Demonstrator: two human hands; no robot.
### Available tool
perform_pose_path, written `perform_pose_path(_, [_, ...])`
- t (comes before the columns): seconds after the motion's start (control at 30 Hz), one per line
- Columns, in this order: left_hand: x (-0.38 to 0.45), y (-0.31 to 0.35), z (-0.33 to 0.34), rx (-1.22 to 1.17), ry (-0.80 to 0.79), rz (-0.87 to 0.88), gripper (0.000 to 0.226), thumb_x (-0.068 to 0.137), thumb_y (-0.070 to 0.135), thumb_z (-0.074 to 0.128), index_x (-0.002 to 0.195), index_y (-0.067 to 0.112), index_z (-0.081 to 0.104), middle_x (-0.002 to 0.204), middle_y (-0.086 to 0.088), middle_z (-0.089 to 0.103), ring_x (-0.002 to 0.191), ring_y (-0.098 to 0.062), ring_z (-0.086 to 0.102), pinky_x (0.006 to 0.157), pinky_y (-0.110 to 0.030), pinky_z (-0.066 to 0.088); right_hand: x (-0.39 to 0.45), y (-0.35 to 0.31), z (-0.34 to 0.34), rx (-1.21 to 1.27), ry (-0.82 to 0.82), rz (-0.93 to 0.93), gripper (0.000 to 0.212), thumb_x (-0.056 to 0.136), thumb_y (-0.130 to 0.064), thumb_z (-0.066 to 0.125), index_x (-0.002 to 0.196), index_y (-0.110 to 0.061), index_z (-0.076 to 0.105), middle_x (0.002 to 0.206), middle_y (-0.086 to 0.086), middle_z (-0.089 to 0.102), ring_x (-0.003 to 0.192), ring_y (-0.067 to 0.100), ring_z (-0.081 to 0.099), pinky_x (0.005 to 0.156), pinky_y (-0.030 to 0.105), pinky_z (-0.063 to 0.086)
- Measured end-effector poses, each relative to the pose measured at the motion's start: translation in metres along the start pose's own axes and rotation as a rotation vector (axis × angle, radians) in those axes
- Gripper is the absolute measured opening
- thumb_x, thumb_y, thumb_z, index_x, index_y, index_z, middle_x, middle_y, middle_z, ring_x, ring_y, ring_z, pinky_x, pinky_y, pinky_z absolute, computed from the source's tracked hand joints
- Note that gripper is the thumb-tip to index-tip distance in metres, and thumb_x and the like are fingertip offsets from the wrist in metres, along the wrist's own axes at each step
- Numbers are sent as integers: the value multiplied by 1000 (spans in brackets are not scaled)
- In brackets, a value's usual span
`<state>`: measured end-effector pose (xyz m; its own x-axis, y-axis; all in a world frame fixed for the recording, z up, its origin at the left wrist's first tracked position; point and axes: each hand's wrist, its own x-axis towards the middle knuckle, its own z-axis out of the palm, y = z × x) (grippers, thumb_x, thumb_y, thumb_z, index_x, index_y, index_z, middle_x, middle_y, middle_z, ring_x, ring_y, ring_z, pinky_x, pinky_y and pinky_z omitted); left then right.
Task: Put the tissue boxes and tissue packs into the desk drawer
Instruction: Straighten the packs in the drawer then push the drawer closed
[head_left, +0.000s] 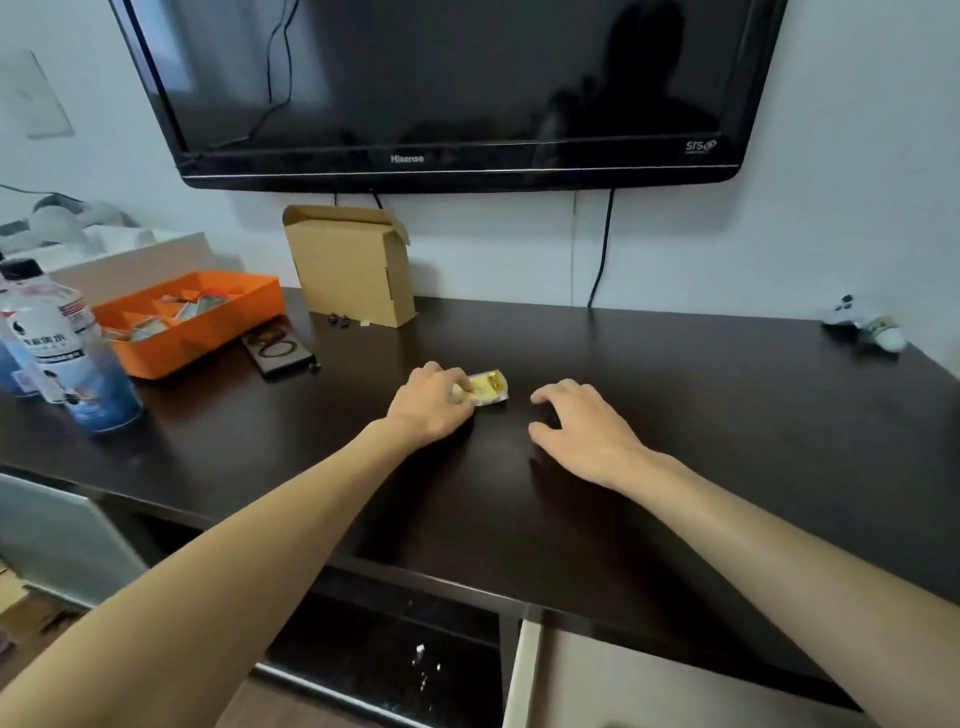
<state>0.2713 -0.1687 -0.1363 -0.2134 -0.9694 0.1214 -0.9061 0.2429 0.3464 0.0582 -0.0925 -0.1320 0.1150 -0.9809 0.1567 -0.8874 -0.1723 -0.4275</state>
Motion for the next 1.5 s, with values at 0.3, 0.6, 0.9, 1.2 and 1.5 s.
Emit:
perform_pose_path(0.3, [-50,41,14,-296,-84,300,40,81,15,79,119,21,66,110,4,66,96,-6,60,78,-12,44,-21,9,-15,16,49,-21,31,101,-23,59,131,-26,65,119,-5,63,101,15,61,87,38,51])
perform_pose_path(0.6, [-91,80,14,-211,40,220,43,84,21,74,124,26,60,115,6,63,94,-12,61,85,-37,54,-82,22,-28,-217,28,119,48,96,-52,61,137,-31,51,115,-3,73,92,18,64,55,28,35])
perform_pose_path(0.9, [-202,74,0,-114,117,140,23,87,40,60,110,37,64,100,20,62,90,-5,59,77,-33,51,-99,49,-36,206,-203,-69,77,90,-30,76,156,-28,37,163,-7,34,145,11,25,110,29,25])
perform_pose_path(1.2, [-284,68,2,-197,43,130,14,91,33,63,103,33,69,106,15,65,96,-5,62,82,-35,50,-117,35,-36,72,-157,-104,44,73,-58,80,106,-32,65,112,-5,54,114,15,38,96,37,39])
perform_pose_path(1.5, [-370,73,17,-305,-73,217,14,92,31,60,101,35,70,103,21,65,96,1,62,74,-26,52,-200,15,-47,141,-96,-162,28,75,-37,87,84,-20,67,106,0,62,100,20,61,93,46,50])
